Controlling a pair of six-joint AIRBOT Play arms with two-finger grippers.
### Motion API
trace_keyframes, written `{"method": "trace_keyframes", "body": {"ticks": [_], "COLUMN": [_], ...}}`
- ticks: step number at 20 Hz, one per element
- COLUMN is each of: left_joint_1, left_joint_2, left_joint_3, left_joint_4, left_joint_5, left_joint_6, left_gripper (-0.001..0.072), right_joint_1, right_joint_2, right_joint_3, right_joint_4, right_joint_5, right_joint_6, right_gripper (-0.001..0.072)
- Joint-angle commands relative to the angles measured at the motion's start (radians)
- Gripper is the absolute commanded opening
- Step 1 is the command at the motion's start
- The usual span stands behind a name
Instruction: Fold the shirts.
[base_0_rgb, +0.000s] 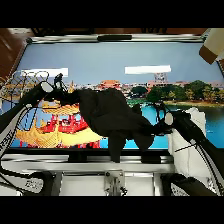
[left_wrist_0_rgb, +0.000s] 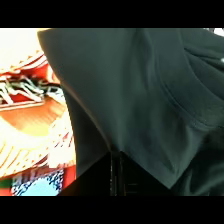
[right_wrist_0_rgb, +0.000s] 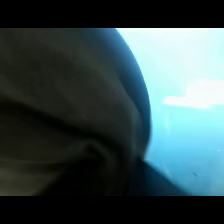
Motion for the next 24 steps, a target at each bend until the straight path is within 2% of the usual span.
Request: {"method": "trace_keyframes", "body": {"ticks": [1, 3, 5, 7, 9, 12, 15, 17, 20, 22, 24], "left_joint_1": [0.002, 0.003, 0.008, 0.009, 0.009, 0.009, 0.009, 0.009, 0.009, 0.009, 0.009], "left_joint_2": [0.033, 0.087, 0.160, 0.244, 0.347, 0.512, 0.680, 0.766, 0.817, 0.812, 0.806], "left_joint_3": [0.024, 0.087, 0.209, 0.355, 0.524, 0.713, 0.773, 0.772, 0.771, 0.744, 0.644], "left_joint_4": [0.000, 0.000, 0.000, 0.000, 0.000, 0.008, 0.087, 0.189, 0.373, 0.460, 0.484], "left_joint_5": [-0.061, -0.062, -0.063, -0.061, -0.054, 0.009, 0.029, -0.030, -0.245, -0.404, -0.514], "left_joint_6": [0.109, 0.153, 0.179, 0.190, 0.189, 0.188, 0.168, 0.101, 0.022, 0.019, 0.019], "left_gripper": [0.0029, 0.0028, 0.0028, 0.0028, 0.0028, 0.0028, 0.0028, 0.0028, 0.0028, 0.0028, 0.0028], "right_joint_1": [0.000, 0.000, 0.000, 0.000, 0.000, 0.000, 0.000, 0.000, 0.000, 0.000, 0.000], "right_joint_2": [-0.027, 0.035, 0.124, 0.227, 0.324, 0.443, 0.539, 0.582, 0.579, 0.538, 0.472], "right_joint_3": [0.017, 0.090, 0.225, 0.397, 0.577, 0.803, 0.886, 0.887, 0.886, 0.886, 0.859], "right_joint_4": [0.033, -0.039, -0.185, -0.314, -0.375, -0.312, -0.174, -0.120, -0.132, -0.144, -0.148], "right_joint_5": [-0.004, 0.017, 0.030, 0.000, -0.068, -0.124, -0.106, -0.039, 0.175, 0.343, 0.496], "right_joint_6": [0.012, -0.011, -0.020, -0.069, -0.092, -0.092, -0.092, -0.092, -0.093, -0.092, -0.092], "right_gripper": [0.0079, 0.0078, 0.0078, 0.0079, 0.0079, 0.0078, 0.0079, 0.0079, 0.0079, 0.0079, 0.0079]}}
